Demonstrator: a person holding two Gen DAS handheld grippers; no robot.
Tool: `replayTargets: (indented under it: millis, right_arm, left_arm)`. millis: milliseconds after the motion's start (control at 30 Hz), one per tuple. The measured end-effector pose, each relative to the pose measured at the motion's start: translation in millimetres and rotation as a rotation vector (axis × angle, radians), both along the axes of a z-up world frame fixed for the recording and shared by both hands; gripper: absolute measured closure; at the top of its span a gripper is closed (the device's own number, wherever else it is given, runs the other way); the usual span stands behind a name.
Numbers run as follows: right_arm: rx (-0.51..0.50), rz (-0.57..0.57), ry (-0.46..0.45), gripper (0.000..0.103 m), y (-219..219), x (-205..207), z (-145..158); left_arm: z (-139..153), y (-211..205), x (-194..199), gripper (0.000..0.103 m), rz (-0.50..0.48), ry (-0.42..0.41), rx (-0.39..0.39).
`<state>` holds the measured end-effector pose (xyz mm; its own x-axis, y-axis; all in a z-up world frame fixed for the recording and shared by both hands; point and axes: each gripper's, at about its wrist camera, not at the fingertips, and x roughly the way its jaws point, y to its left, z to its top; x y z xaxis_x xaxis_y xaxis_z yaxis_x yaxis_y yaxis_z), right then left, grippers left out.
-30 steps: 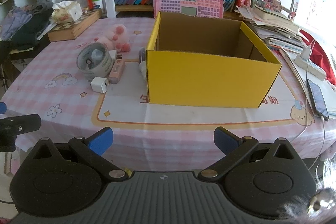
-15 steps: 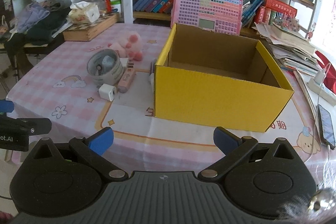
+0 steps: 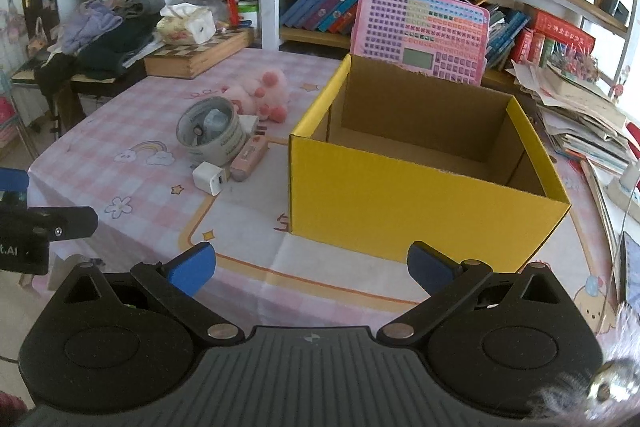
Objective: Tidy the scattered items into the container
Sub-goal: 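Close right gripper on white power adapter while left tool approaches the clear tape roll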
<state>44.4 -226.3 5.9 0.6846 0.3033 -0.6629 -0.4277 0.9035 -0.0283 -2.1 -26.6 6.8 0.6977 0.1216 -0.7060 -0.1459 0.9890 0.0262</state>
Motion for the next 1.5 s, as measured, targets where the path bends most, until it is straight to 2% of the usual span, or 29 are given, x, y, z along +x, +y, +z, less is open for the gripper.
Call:
replayTargets:
  millis: [200, 367, 600, 767, 933, 967, 1233, 1500]
  right_arm:
    - [-0.004, 0.013, -0.003, 0.000, -6.4, 2.3, -2.1]
    - [0.003, 0.041, -0.007, 0.000, -9.9, -0.2, -2.8]
    - [0.017, 0.022, 0.005, 0.002, -12.1, -1.4, -4.4]
    - [0.031, 0.014, 0.007, 0.012, -5.3, -3.1, -3.7]
    - [0.048, 0.016, 0.019, 0.035, 11.0, -3.1, -2.8]
    - [0.056, 0.017, 0.019, 0.037, 15.5, -3.8, -1.9]
    - [0.075, 0.012, 0.026, 0.045, 61.7, -5.3, -1.6]
    - [0.073, -0.014, 0.047, 0.046, 103.4, 1.6, -5.8]
  left_arm:
    - [-3.0, -11.0, -2.7, 0.000, -0.003, -0.003, 0.011]
    - [-6.0, -15.8, -4.9, 0.000, -0.018, 0.015, -0.009]
    - [-10.1, -14.7, -1.0, 0.000, -0.028, 0.046, -0.007]
    - [-11.6, -5.2, 4.7, 0.000, -0.060, 0.049, -0.002]
    - [-12.9, 9.9, 15.2, 0.000, -0.107, 0.064, 0.014]
    - [-12.1, 14.3, 16.9, 0.000, -0.114, 0.061, 0.021]
    - [-10.6, 58.9, 31.9, 0.000, -0.160, 0.060, 0.013]
    - [-11.2, 95.4, 46.5, 0.000, -0.225, 0.033, 0.010]
